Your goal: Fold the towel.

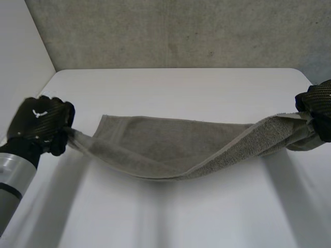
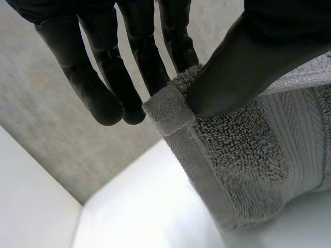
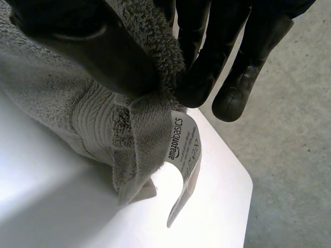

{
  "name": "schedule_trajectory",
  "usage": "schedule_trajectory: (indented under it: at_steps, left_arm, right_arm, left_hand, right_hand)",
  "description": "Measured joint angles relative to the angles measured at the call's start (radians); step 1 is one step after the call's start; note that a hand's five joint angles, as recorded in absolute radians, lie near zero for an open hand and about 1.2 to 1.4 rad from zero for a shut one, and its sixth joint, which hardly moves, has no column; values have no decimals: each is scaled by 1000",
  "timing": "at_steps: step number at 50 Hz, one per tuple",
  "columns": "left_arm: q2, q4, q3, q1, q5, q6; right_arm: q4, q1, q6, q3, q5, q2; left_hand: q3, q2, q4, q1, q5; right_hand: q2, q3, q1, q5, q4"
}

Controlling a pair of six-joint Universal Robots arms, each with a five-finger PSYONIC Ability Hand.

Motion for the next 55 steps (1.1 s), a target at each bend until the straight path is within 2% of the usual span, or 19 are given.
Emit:
schedule_trajectory:
  at_steps: [9,14,25,35,42,45,47,48,49,50,51,52,53,55]
  left_arm:
    - [-269,0,141,-17,-9,6]
    - [-435,-1,280,-29,-18,5]
    - [-741,-12,635,-85,-108,0]
    - [-927,-75,887,-124,-185,1]
    - [-1017,-135,1011,-143,-194,-2]
    - [-1041,-150,1047,-151,-194,-2]
    - [-1049,-156,1060,-155,-194,-2]
    - [-1054,-159,1069,-157,-194,-2]
    - [-1055,-160,1071,-158,-194,-1]
    - [-1058,-161,1077,-160,-194,0]
    - [-1058,-162,1080,-161,-194,0]
    - [-1059,-162,1083,-164,-195,1]
    - [-1058,-162,1086,-166,-197,2]
    - [-1055,-162,1089,-171,-202,3]
  right_arm:
    - [-25,7,-9,-33,7,180]
    - [-88,12,14,-80,16,325]
    - [-265,45,132,-220,119,581]
    - [-403,83,213,-293,188,692]
    - [-453,109,219,-322,216,753]
    - [-458,114,216,-333,241,774]
    - [-458,116,214,-338,258,786]
    - [-458,117,213,-342,271,794]
    - [-457,118,212,-343,276,797]
    - [-456,119,212,-344,285,802]
    - [-455,119,211,-345,289,805]
    - [-455,120,211,-345,295,807]
    - [-454,120,211,-346,300,809]
    - [-454,120,212,-345,305,809]
  left_hand:
    - [0,0,0,0,0]
    - [0,0,0,0,0]
    - [1,0,0,0,0]
    - [1,0,0,0,0]
    - [1,0,0,0,0]
    - [0,0,-1,0,0]
    - [-91,-50,-77,-22,-44]
    - [-271,-219,-267,-184,-198]
    - [-354,-302,-354,-268,-279]
    - [-565,-514,-575,-505,-511]
    - [-669,-615,-681,-587,-613]
    - [-875,-814,-886,-789,-800]
    - [-1044,-976,-1044,-962,-989]
    - [-1221,-1138,-1197,-1113,-1165]
  right_hand:
    - [0,0,0,0,0]
    - [0,0,0,0,0]
    - [0,1,0,0,0]
    - [0,1,0,0,0]
    - [0,-6,0,-2,-4]
    - [-54,-97,-70,-70,-83]
    - [-199,-242,-216,-219,-225]
    - [-361,-412,-383,-381,-395]
    - [-460,-509,-483,-502,-492]
    - [-662,-705,-701,-710,-688]
    - [-757,-800,-796,-812,-783]
    - [-926,-960,-943,-973,-941]
    - [-992,-1051,-1013,-1055,-1026]
    - [-1038,-1104,-1070,-1122,-1081]
